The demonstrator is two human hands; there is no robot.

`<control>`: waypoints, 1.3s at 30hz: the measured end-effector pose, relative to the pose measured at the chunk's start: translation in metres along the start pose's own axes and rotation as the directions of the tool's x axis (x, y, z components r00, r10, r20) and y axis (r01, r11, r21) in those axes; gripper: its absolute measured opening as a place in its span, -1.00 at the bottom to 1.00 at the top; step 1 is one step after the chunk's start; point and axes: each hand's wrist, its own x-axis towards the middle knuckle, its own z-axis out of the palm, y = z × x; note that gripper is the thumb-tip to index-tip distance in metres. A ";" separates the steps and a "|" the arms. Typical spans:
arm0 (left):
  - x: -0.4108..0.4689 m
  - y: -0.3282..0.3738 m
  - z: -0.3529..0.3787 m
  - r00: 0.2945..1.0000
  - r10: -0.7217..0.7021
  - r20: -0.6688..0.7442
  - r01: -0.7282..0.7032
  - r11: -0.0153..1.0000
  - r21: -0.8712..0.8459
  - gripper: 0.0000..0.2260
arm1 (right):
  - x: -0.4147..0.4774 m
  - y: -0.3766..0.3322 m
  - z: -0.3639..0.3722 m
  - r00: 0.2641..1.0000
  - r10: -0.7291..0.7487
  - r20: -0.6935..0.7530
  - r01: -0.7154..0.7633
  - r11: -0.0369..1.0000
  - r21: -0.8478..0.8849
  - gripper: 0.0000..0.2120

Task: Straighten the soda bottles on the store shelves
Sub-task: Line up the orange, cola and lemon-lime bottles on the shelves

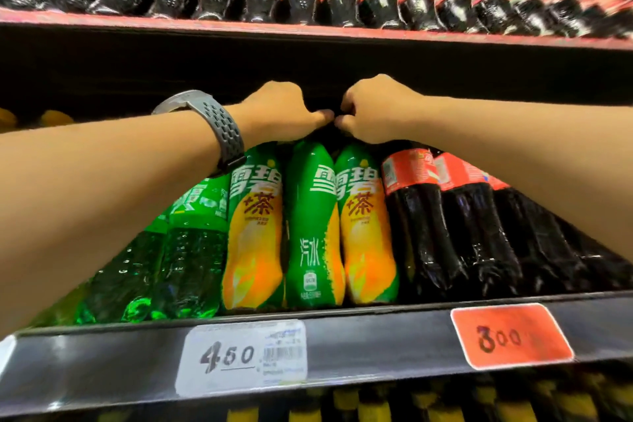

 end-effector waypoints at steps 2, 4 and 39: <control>0.001 0.002 -0.002 0.998 -0.056 0.016 0.056 0.998 -0.006 -0.54 | 0.003 0.000 0.000 1.000 -0.008 0.020 0.008 1.000 -0.010 -0.63; 0.000 0.003 -0.003 0.994 -0.105 0.042 0.107 0.994 -0.036 -0.55 | 0.004 -0.002 0.000 0.999 -0.018 0.039 0.020 0.999 -0.037 -0.61; -0.007 0.003 -0.007 0.979 -0.147 0.138 0.186 0.923 -0.337 -0.75 | -0.002 -0.008 -0.001 0.998 0.013 0.062 -0.010 0.999 -0.038 -0.64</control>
